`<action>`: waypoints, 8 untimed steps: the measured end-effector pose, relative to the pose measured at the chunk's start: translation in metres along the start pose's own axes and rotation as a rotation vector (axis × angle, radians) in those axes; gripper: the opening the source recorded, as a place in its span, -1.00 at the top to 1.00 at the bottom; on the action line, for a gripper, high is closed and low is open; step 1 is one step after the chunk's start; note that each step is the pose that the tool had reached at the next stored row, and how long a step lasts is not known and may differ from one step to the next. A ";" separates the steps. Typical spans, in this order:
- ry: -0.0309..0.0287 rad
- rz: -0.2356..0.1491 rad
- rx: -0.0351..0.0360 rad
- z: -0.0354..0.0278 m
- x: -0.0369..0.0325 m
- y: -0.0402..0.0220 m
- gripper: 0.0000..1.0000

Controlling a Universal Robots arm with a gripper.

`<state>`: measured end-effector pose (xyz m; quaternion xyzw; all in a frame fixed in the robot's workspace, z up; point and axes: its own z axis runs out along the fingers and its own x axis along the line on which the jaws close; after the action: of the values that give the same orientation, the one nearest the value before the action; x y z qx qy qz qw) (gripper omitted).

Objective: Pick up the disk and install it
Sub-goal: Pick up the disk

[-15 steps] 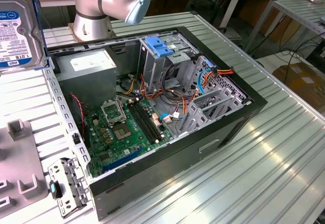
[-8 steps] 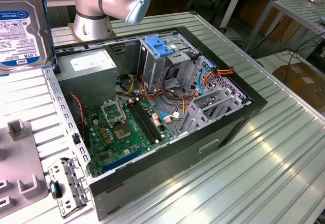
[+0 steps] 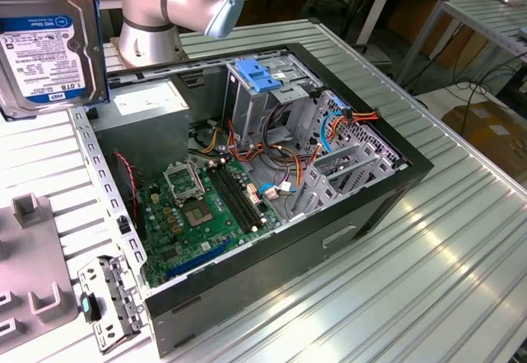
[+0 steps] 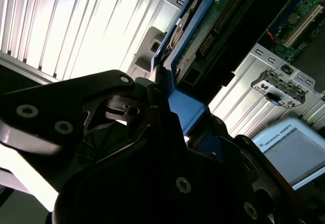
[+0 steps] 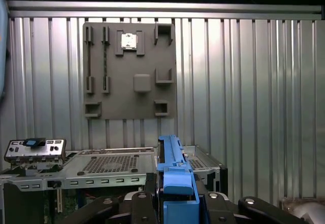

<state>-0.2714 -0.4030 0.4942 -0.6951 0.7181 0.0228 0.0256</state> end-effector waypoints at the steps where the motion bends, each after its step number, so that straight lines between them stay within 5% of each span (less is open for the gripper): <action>1: 0.0000 0.000 0.0000 0.0000 0.0001 -0.0010 0.26; 8: 0.0001 0.000 0.0000 0.0000 0.0002 -0.0112 0.26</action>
<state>-0.2603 -0.4036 0.4942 -0.6951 0.7181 0.0227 0.0256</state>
